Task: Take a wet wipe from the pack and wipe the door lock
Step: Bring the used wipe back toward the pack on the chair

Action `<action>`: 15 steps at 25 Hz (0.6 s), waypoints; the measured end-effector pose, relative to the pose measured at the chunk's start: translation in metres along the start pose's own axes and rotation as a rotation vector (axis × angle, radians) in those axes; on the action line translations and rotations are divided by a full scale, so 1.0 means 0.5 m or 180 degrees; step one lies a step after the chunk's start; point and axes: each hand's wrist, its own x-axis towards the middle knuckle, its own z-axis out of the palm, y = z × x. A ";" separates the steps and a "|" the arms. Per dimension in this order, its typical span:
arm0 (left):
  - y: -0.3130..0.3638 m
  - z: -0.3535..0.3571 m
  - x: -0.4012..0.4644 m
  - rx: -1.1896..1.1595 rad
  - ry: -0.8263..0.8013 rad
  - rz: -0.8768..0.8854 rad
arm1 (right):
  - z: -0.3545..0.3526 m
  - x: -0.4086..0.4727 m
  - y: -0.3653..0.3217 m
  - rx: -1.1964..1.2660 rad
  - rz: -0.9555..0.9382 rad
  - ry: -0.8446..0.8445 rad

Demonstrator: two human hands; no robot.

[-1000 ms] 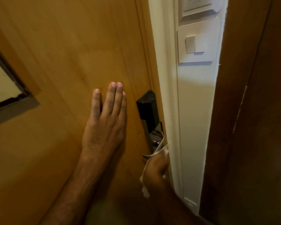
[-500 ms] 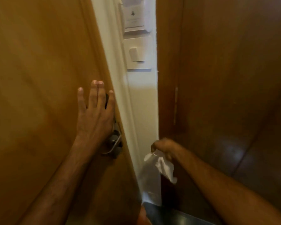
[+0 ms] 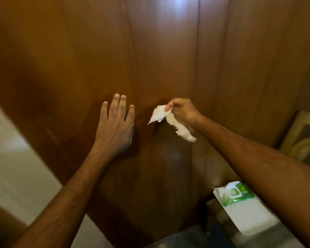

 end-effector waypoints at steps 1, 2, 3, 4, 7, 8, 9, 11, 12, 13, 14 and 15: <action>0.059 0.003 0.036 -0.0057 0.0082 0.0113 | -0.060 0.007 0.037 0.0026 0.0076 0.0281; 0.124 0.009 0.071 -0.0134 0.0154 0.0242 | -0.122 0.014 0.079 0.0035 0.0218 0.0576; 0.194 0.018 0.107 -0.0226 0.0196 0.0364 | -0.186 0.023 0.125 0.0011 0.0416 0.0845; 0.256 0.029 0.133 -0.0322 0.0207 0.0474 | -0.238 0.031 0.169 0.0042 0.0682 0.1012; 0.486 0.089 0.202 -0.0707 -0.0015 0.0937 | -0.388 0.042 0.332 -0.0052 0.1378 0.1140; 0.566 0.119 0.214 -0.0840 -0.0171 0.1063 | -0.431 0.043 0.397 -0.0279 0.1530 0.1087; 0.635 0.149 0.219 -0.1004 -0.0327 0.1143 | -0.464 0.042 0.464 -0.0516 0.1675 0.0992; 0.775 0.218 0.218 -0.1315 -0.0645 0.1235 | -0.515 0.021 0.603 -0.0751 0.1981 0.0938; 0.842 0.258 0.210 -0.1461 -0.0794 0.1254 | -0.528 0.005 0.672 -0.0769 0.2138 0.0984; 0.901 0.295 0.196 -0.1568 -0.0948 0.1280 | -0.532 -0.014 0.742 -0.0824 0.2244 0.1086; 0.963 0.337 0.179 -0.1646 -0.1115 0.1302 | -0.531 -0.034 0.809 -0.0900 0.2378 0.1230; 1.024 0.384 0.157 -0.1687 -0.1316 0.1319 | -0.522 -0.055 0.884 -0.0915 0.2475 0.1396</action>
